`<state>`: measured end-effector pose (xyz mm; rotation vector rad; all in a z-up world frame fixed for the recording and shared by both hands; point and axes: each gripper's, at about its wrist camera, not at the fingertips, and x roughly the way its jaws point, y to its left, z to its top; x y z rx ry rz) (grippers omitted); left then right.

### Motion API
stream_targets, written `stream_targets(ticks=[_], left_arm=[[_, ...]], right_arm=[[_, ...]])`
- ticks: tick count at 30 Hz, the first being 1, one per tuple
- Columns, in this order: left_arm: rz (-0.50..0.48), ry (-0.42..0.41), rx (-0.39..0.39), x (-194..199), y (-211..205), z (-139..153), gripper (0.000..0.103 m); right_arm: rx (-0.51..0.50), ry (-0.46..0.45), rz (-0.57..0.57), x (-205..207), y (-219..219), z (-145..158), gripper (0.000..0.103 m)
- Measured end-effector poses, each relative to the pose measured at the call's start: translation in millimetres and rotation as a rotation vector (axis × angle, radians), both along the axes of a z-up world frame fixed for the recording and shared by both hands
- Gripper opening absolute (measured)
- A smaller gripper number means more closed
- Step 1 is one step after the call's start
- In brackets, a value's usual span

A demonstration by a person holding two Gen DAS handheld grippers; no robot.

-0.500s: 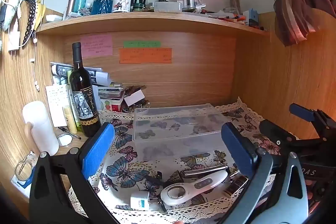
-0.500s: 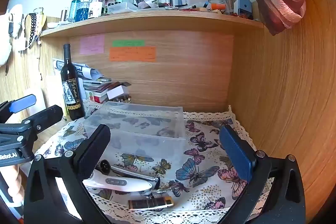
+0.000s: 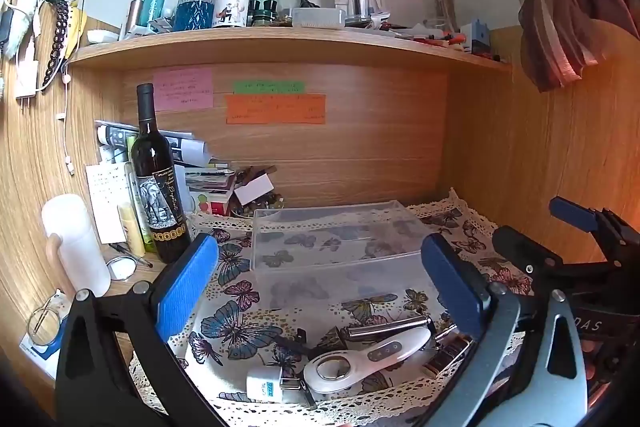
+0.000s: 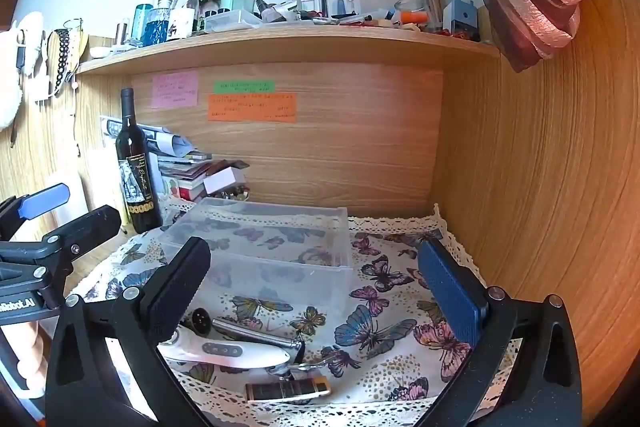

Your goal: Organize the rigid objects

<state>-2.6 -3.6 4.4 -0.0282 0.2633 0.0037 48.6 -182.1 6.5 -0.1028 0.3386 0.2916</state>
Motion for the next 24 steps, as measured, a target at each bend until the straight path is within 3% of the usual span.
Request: stream_targets(ticks=[24], left_arm=[[0.001, -0.001, -0.014, 0, 0, 1, 0.103]], right_arm=[[0.022, -0.023, -0.006, -13, -4, 8, 0.103]])
